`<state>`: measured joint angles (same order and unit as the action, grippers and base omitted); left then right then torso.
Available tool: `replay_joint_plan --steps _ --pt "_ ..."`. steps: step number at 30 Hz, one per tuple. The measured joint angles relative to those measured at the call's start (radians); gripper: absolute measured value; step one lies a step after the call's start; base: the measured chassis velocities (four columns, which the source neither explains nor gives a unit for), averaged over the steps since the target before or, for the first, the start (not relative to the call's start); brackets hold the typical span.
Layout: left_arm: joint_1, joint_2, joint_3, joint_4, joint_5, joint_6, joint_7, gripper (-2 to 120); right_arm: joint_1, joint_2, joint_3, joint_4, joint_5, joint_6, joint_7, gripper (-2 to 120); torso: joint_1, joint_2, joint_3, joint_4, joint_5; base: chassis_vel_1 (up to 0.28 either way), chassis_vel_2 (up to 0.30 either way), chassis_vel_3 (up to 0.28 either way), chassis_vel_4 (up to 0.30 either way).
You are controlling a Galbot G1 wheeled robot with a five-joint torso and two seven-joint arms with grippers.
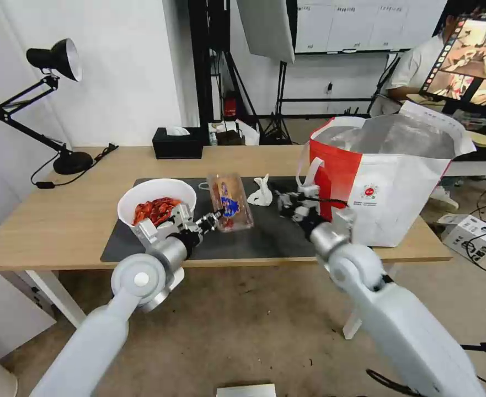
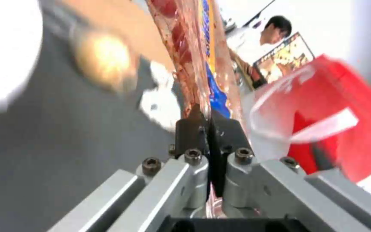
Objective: Pick up the trash from the table and place it into the takeout bag.
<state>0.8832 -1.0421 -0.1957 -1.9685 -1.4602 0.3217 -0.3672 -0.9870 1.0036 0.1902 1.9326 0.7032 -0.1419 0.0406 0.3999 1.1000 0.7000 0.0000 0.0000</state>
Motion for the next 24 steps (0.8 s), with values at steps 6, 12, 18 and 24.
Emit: replay_joint_plan --steps 6,12,18,24 --pt "-0.134 0.030 -0.009 0.013 -0.023 -0.003 0.007 0 -0.162 -0.010 0.068 0.081 -0.050 0.030 0.000 0 0.000 0.000 0.000 -0.0002 0.0001 0.000 0.000 0.000 0.000" --pt "-0.263 0.051 0.024 0.005 -0.032 -0.014 0.018 0 -0.266 0.004 0.118 0.140 -0.144 0.066 0.014 0 0.000 0.000 0.000 0.0002 0.0000 0.000 0.000 0.000 0.000" --pt "-0.403 0.041 0.150 0.010 -0.027 -0.044 0.025 0 -0.439 0.052 0.195 0.211 -0.267 0.117 0.014 17 0.000 0.000 0.000 0.0000 0.0001 0.000 0.000 0.000 0.000" --pt "-0.574 -0.072 0.319 0.127 0.049 -0.137 0.026 0 -0.595 0.098 0.247 0.232 -0.378 0.180 0.014 41 0.000 0.000 0.000 -0.0001 0.0002 0.000 0.000 0.000 0.000"
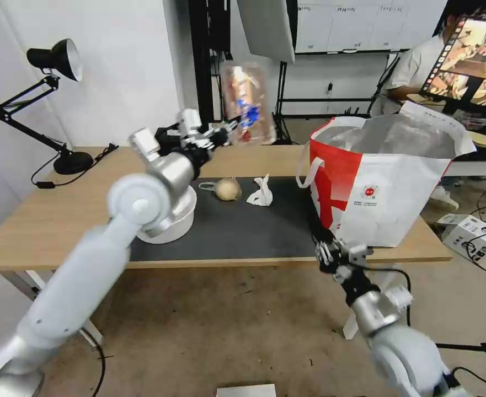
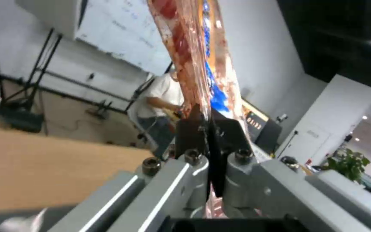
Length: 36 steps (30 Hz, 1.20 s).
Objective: Pick up the trash from the table and place it into the takeout bag.
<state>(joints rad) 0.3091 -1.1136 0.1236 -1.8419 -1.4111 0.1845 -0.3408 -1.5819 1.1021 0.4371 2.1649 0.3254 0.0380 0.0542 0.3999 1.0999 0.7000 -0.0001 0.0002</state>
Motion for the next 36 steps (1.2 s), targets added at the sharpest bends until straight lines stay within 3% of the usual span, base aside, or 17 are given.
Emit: replay_joint_plan --steps 4,7,9,12,13,16,19,24,30,34,36 --pt "-0.070 -0.054 0.051 0.068 0.020 -0.018 0.000 0 -0.042 0.018 0.009 0.002 -0.030 0.022 0.009 52 0.000 0.000 0.000 -0.0003 0.0002 0.000 0.000 0.000 0.000" --pt "-0.167 -0.133 0.155 0.181 0.079 -0.030 0.000 0 -0.090 0.042 0.007 0.005 -0.065 0.045 0.018 65 0.000 0.000 0.000 0.0001 -0.0001 0.000 0.000 0.000 0.000" --pt "-0.186 -0.155 0.182 0.209 0.103 -0.036 0.001 0 -0.098 0.049 0.006 0.006 -0.073 0.048 0.020 70 0.000 0.000 0.000 0.0001 0.0000 0.000 0.000 0.000 0.000" --pt "-0.234 -0.241 0.274 0.298 0.201 -0.057 -0.002 0 -0.108 0.071 0.000 0.006 -0.088 0.052 0.024 84 0.000 0.000 0.000 0.0000 0.0001 0.000 0.000 0.000 0.000" --pt "-0.234 -0.241 0.274 0.298 0.201 -0.057 -0.002 0 -0.108 0.071 0.000 0.006 -0.088 0.052 0.024 84 0.000 0.000 0.000 0.0000 0.0001 0.000 0.000 0.000 0.000" --pt "-0.267 -0.343 0.357 0.396 0.312 -0.083 -0.022 0 -0.109 0.086 -0.007 0.002 -0.102 0.052 0.026 97 0.000 0.000 0.000 0.0000 0.0001 0.000 0.000 0.000 0.000" --pt "-0.278 -0.390 0.389 0.450 0.375 -0.095 -0.036 0 -0.108 0.090 -0.012 -0.001 -0.106 0.052 0.027 100 0.000 0.000 0.000 -0.0002 0.0002 0.000 0.000 0.000 0.000" --pt "-0.285 -0.432 0.435 0.498 0.448 -0.099 -0.031 0 -0.103 0.091 -0.017 -0.007 -0.106 0.052 0.028 100 0.000 0.000 0.000 -0.0001 0.0001 0.000 0.000 0.000 0.000" --pt "-0.272 -0.413 0.451 0.498 0.454 -0.082 -0.003 0 -0.090 0.081 -0.015 -0.008 -0.100 0.047 0.030 100 0.000 0.000 0.000 0.0001 -0.0001 0.000 0.000 0.000 0.000" --pt "-0.256 -0.375 0.452 0.470 0.424 -0.073 0.007 12 -0.085 0.075 -0.019 -0.015 -0.097 0.044 0.031 100 0.000 0.000 0.000 0.0004 -0.0004 0.000 0.000 0.000 0.000" --pt "-0.250 -0.366 0.451 0.458 0.402 -0.071 0.007 23 -0.078 0.072 -0.021 -0.025 -0.096 0.043 0.033 100 0.000 0.000 0.000 0.0005 -0.0003 0.000 0.000 0.000 0.000"
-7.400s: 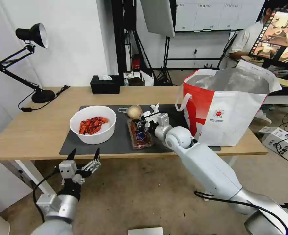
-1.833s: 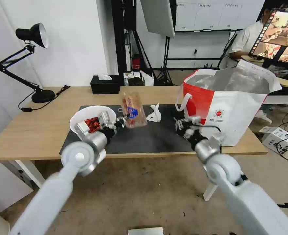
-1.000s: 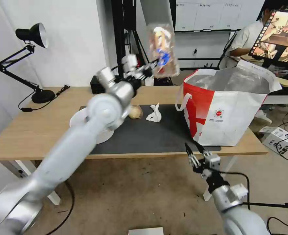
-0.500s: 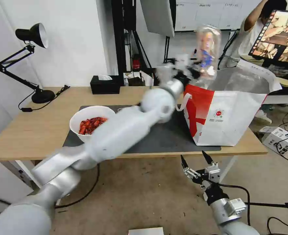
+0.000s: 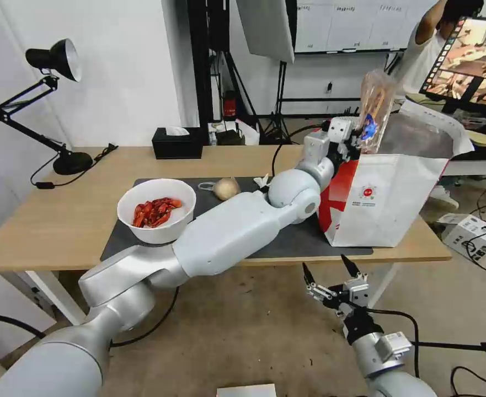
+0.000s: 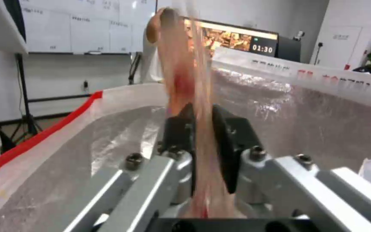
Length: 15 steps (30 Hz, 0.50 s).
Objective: Pick up the trash from the table and place it into the takeout bag.
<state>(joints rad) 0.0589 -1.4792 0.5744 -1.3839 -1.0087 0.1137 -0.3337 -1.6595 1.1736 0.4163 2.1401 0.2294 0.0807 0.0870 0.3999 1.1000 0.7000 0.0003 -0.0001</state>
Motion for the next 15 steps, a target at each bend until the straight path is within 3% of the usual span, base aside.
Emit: replay_joint_plan --steps 10,15 --pt "-0.011 -0.008 -0.029 -0.032 -0.053 0.003 -0.026 59 0.014 -0.003 -0.010 -0.007 0.004 -0.013 0.003 100 0.000 0.000 0.000 -0.0006 0.0001 0.000 0.000 0.000 0.000" --pt "-0.010 0.045 -0.055 -0.100 -0.043 -0.015 -0.070 77 0.016 -0.008 -0.008 0.011 0.017 -0.024 0.003 100 0.000 0.000 0.000 -0.0001 0.0000 0.000 0.000 0.000 0.000"
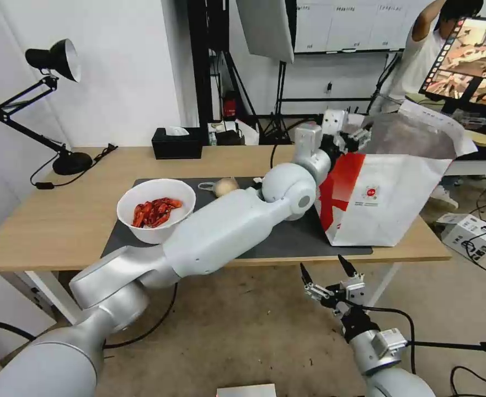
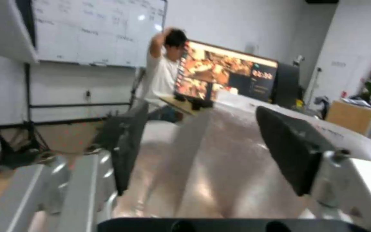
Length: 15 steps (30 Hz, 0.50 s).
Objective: Pick up the trash from the table and place it into the takeout bag.
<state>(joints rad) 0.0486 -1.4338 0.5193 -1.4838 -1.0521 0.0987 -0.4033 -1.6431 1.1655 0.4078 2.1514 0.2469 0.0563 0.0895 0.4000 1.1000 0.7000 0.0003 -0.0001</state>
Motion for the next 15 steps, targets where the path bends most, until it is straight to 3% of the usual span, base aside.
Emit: replay_joint_plan --steps 1,3,5,7,15 --pt "0.000 0.000 0.000 0.000 0.000 0.000 0.000 77 0.000 0.000 0.000 0.000 0.000 0.000 0.000 100 0.000 0.000 0.000 0.0000 0.0000 0.000 0.000 0.000 0.000" --pt "0.013 0.030 -0.018 -0.034 0.011 -0.013 -0.009 88 -0.002 -0.001 0.014 0.011 0.004 -0.003 0.000 100 0.000 0.000 0.000 0.0000 -0.0001 0.000 0.000 0.000 0.000" --pt "0.014 0.034 -0.020 -0.039 0.011 -0.014 -0.010 88 -0.002 -0.001 0.016 0.012 0.004 -0.003 0.000 100 0.000 0.000 0.000 0.0000 0.0000 0.000 0.000 0.000 0.000" --pt "0.029 0.076 -0.028 -0.074 0.014 -0.021 -0.010 99 -0.010 -0.001 0.031 0.023 0.006 -0.004 0.000 100 0.000 0.000 0.000 -0.0004 0.0000 0.000 0.000 0.000 0.000" --pt "0.116 0.210 -0.036 -0.144 0.119 -0.071 0.011 100 -0.014 -0.001 0.050 0.049 0.027 0.008 0.003 100 0.000 0.000 0.000 -0.0003 -0.0003 0.000 0.000 0.000 0.000"
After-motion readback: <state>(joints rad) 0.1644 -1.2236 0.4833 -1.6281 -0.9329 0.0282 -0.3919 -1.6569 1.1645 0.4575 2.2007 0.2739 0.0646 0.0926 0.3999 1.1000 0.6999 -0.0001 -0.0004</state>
